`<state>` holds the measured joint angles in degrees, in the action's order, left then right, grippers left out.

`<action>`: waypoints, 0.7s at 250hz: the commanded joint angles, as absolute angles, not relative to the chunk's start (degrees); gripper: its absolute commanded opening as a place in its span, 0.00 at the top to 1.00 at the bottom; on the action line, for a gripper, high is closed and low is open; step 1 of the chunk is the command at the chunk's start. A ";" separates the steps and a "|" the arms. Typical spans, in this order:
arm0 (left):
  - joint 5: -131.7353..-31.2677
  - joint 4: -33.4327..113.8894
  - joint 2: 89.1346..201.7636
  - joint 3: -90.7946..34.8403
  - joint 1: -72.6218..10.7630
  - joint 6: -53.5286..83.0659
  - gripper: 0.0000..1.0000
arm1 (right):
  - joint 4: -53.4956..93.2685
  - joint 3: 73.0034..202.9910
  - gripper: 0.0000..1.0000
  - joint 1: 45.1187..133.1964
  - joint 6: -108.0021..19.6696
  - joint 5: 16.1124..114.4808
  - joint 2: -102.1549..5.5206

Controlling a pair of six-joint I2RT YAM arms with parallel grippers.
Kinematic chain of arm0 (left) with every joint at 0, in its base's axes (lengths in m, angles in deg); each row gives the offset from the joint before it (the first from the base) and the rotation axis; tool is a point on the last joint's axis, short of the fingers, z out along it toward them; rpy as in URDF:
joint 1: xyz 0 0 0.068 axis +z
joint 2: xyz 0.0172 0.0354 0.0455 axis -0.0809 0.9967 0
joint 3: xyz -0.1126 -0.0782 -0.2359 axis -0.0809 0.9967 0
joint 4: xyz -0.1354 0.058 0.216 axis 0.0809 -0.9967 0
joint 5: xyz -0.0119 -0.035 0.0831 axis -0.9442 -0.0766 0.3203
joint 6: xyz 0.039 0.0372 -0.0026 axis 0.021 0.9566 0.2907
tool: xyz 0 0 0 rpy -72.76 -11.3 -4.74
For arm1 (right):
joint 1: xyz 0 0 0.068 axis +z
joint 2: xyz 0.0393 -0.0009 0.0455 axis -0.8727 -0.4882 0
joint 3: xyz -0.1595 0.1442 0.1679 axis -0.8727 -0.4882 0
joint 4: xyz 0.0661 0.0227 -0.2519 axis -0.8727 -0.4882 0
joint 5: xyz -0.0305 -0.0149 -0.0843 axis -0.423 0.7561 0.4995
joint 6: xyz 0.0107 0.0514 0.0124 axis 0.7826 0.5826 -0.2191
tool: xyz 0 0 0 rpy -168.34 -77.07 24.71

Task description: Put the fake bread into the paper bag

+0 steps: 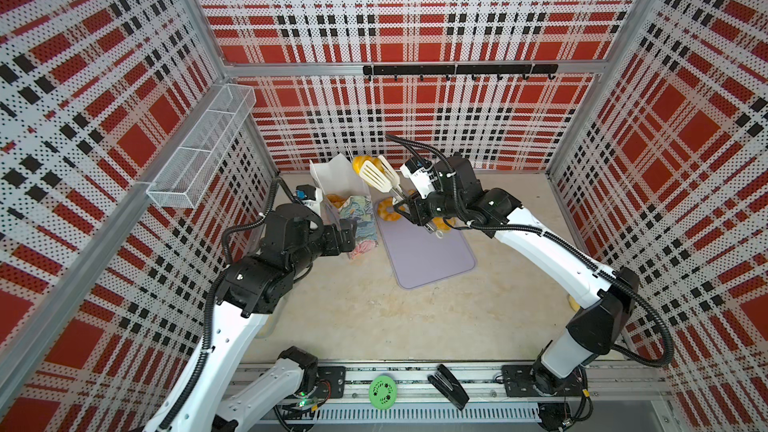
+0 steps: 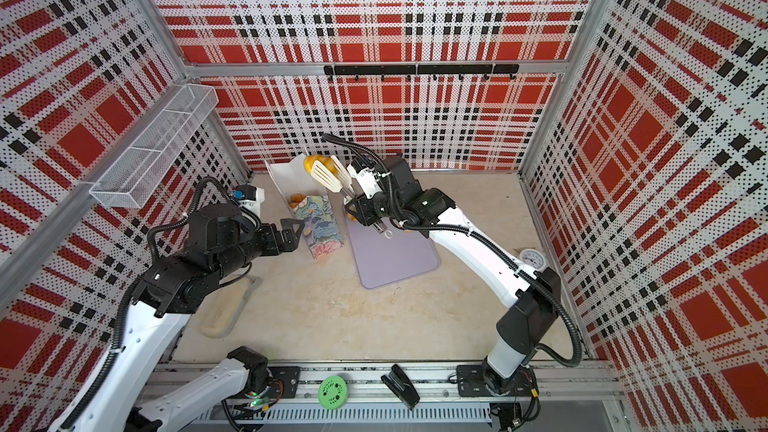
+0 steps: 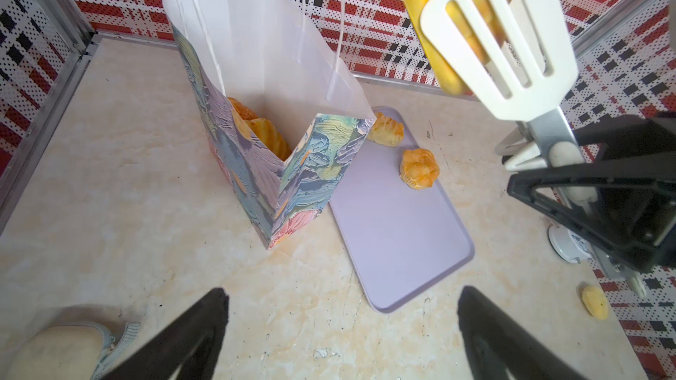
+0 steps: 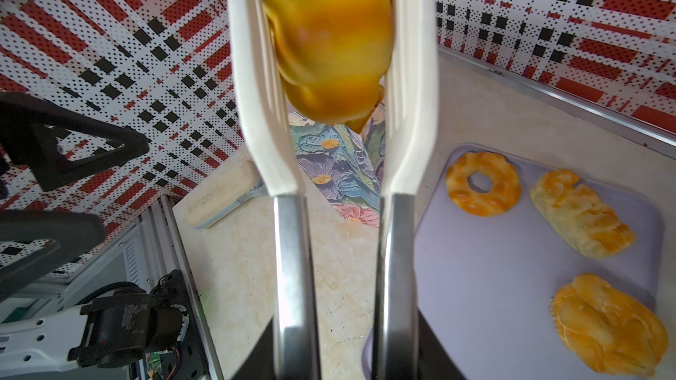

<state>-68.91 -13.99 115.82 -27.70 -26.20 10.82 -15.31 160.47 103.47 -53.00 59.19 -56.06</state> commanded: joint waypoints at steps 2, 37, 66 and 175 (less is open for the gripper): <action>-71.02 -13.55 115.17 -29.28 -23.96 12.00 0.01 | -10.14 164.73 0.62 104.43 -52.64 57.42 -57.90; -72.12 -13.53 114.83 -28.88 -22.42 12.37 0.01 | -10.23 167.68 0.62 105.37 -52.56 57.16 -60.40; -72.70 -13.54 114.57 -28.44 -20.28 12.58 0.01 | -10.83 170.20 0.62 105.80 -51.97 57.07 -62.72; -76.56 -13.45 113.87 -26.38 -14.54 13.58 0.01 | -18.32 181.07 0.63 107.48 -52.46 60.15 -71.20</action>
